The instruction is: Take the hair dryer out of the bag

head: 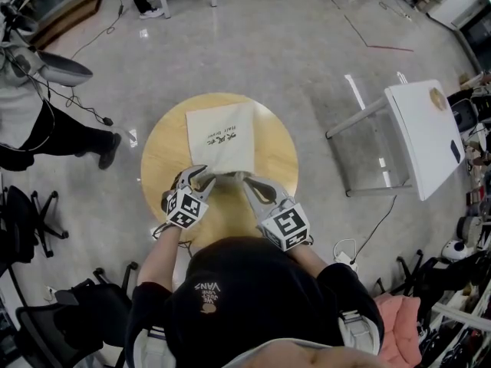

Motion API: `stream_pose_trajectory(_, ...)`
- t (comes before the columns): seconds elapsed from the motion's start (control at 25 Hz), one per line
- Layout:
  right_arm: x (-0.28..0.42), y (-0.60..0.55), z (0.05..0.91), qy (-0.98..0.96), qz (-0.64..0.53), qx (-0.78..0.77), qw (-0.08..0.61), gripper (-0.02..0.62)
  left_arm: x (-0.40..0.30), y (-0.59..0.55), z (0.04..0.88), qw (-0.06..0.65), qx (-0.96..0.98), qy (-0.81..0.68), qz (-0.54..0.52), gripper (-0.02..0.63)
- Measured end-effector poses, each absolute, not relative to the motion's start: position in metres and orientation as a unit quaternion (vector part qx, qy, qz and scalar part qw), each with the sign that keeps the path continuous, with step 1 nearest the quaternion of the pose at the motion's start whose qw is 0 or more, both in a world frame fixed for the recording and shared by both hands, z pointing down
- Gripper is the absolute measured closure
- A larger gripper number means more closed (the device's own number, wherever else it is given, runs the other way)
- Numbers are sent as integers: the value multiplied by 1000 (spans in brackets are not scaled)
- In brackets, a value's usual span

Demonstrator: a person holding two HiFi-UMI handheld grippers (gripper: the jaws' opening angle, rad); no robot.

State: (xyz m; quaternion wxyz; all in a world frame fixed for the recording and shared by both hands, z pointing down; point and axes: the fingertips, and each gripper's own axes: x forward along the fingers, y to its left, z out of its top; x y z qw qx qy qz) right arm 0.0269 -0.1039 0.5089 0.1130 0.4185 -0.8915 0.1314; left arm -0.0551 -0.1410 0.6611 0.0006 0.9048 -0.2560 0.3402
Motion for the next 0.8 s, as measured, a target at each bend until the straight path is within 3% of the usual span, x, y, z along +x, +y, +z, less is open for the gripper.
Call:
stream_pose_trajectory(0.24, 25, -105, 515, -894, 134, 411, 117, 595, -56, -144, 673, -2, 894, -245, 376, 447)
stream_pose_trajectory(0.48, 25, -106, 527, -895, 140, 403, 129, 595, -56, -147, 675, -5, 890, -246, 385, 545)
stream_pose_trajectory(0.8, 22, -108, 540, -902, 143, 381, 143, 595, -48, -149, 669, 15, 890, -249, 381, 580)
